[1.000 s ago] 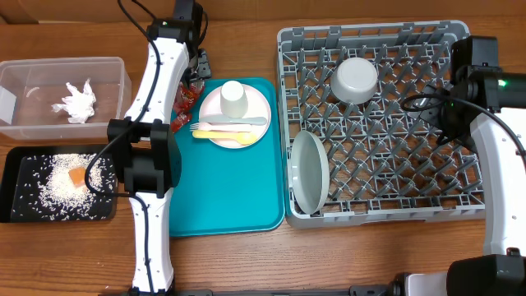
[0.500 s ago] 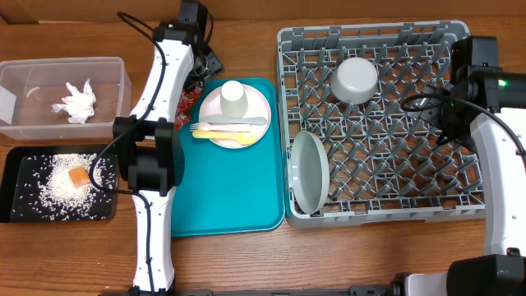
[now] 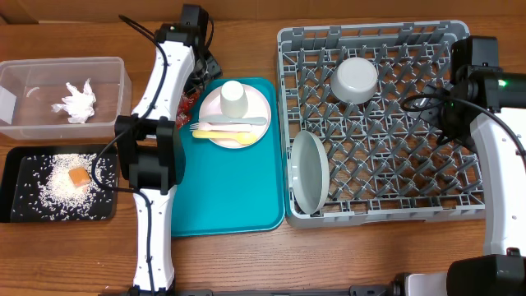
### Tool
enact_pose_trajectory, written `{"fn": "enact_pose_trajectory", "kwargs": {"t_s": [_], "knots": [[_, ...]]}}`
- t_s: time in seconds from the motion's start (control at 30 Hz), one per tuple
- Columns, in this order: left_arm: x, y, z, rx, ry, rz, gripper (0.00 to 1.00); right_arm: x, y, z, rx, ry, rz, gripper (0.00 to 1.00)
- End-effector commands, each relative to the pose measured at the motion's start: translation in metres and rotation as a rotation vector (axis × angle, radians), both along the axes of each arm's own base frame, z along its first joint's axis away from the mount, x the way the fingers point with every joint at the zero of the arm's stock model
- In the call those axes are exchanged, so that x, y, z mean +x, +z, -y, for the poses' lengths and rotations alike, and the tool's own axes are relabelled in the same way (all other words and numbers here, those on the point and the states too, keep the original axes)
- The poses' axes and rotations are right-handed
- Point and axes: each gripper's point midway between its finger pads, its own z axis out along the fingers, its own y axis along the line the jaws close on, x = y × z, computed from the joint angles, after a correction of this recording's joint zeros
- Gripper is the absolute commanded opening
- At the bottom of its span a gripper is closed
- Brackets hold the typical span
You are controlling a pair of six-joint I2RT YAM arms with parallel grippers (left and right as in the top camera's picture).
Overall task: Sort waste into correct bins and load items into the dishwasher rack
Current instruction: 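Move the left gripper to the red wrapper on the tray and grasp it, then carry the red wrapper left and drop it into the clear bin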
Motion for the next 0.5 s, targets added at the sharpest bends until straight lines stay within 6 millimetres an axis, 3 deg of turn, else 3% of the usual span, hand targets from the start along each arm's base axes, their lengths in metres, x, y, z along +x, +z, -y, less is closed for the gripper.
{"fn": "enact_pose_trajectory", "kwargs": {"t_s": [0.0, 0.2, 0.47], "knots": [[-0.004, -0.016, -0.002, 0.025, 0.021, -0.030, 0.54, 0.003, 0.005, 0.000, 0.000, 0.000, 0.021, 1.00], [-0.005, -0.015, -0.009, 0.067, 0.029, -0.031, 0.47, 0.003, 0.005, 0.000, 0.000, 0.000, 0.021, 1.00], [-0.006, -0.015, -0.016, 0.112, -0.012, -0.037, 0.08, 0.003, 0.005, 0.000, 0.000, 0.000, 0.021, 1.00]]}}
